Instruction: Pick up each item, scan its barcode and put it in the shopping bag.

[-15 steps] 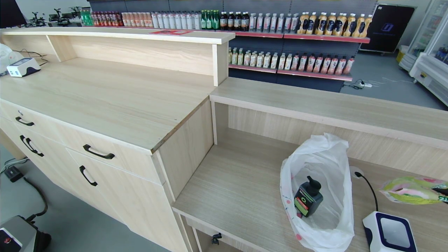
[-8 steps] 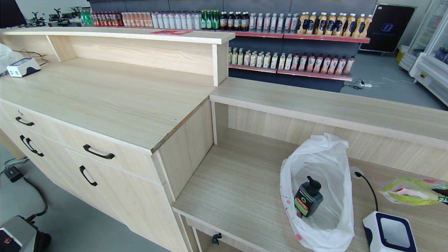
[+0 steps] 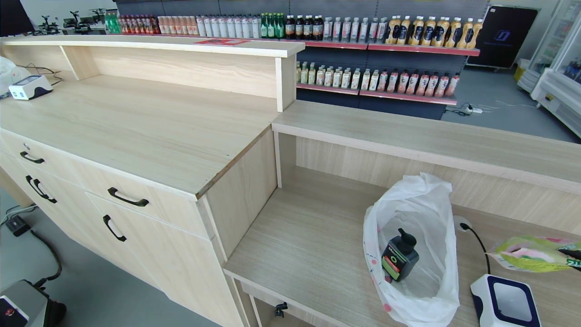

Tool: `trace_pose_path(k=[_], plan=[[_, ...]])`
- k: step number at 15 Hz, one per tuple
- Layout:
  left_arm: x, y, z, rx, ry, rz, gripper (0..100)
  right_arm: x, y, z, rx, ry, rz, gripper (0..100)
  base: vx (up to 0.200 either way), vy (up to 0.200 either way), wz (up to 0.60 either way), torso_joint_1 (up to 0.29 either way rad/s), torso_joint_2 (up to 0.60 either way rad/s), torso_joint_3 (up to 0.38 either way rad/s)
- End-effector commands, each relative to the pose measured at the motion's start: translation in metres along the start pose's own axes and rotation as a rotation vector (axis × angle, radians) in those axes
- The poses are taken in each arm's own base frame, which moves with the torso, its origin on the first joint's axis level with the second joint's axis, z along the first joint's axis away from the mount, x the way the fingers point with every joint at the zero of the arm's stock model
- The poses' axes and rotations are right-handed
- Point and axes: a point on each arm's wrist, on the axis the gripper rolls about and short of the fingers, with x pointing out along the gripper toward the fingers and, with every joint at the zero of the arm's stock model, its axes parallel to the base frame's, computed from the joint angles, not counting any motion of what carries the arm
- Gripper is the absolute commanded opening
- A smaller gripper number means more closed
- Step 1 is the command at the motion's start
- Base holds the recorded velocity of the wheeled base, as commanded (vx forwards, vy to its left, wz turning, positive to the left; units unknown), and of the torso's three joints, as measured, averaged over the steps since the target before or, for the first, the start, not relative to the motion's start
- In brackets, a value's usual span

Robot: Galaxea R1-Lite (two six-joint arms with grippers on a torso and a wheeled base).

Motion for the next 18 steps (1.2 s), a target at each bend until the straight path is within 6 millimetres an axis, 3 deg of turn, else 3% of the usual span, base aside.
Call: trace_pose_path(k=[1, 3, 5, 6, 7, 9, 12, 15, 18], plan=[[0.000, 0.000, 0.000, 0.000, 0.001, 0.000, 100, 0.000, -0.002, -0.001, 0.003, 0.004, -0.003, 0, 0.000, 0.000, 0.00, 0.000, 0.00, 0.000], [0.000, 0.000, 0.000, 0.000, 0.001, 0.000, 100, -0.004, -0.020, 0.000, 0.139, 0.016, -0.035, 0, 0.000, 0.000, 0.00, 0.000, 0.00, 0.000], [0.000, 0.000, 0.000, 0.000, 0.000, 0.000, 100, -0.015, -0.047, 0.030, 0.549, 0.001, -0.092, 0, 0.000, 0.000, 0.00, 0.000, 0.00, 0.000], [0.000, 0.000, 0.000, 0.000, 0.001, -0.001, 100, -0.017, -0.054, 0.039, 0.650, -0.012, -0.108, 0, 0.000, 0.000, 0.00, 0.000, 0.00, 0.000], [0.000, 0.000, 0.000, 0.000, 0.001, 0.000, 100, -0.021, -0.071, 0.058, 0.896, -0.065, -0.138, 0, 0.000, 0.000, 0.00, 0.000, 0.00, 0.000], [0.000, 0.000, 0.000, 0.000, 0.001, 0.000, 100, -0.028, -0.079, 0.074, 1.134, -0.004, -0.192, 0, 0.000, 0.000, 0.00, 0.000, 0.00, 0.000], [0.000, 0.000, 0.000, 0.000, 0.001, -0.001, 100, -0.029, -0.076, 0.081, 1.284, 0.201, -0.288, 0, 0.000, 0.000, 0.00, 0.000, 0.00, 0.000], [0.000, 0.000, 0.000, 0.000, 0.001, 0.000, 100, -0.023, -0.082, 0.090, 1.337, 0.192, -0.319, 0, 0.000, 0.000, 0.60, -0.004, 0.00, 0.002], [0.000, 0.000, 0.000, 0.000, 0.001, 0.000, 100, 0.000, -0.081, 0.087, 1.428, 0.183, -0.255, 0, 0.000, 0.000, 0.20, -0.004, 0.00, 0.002]])
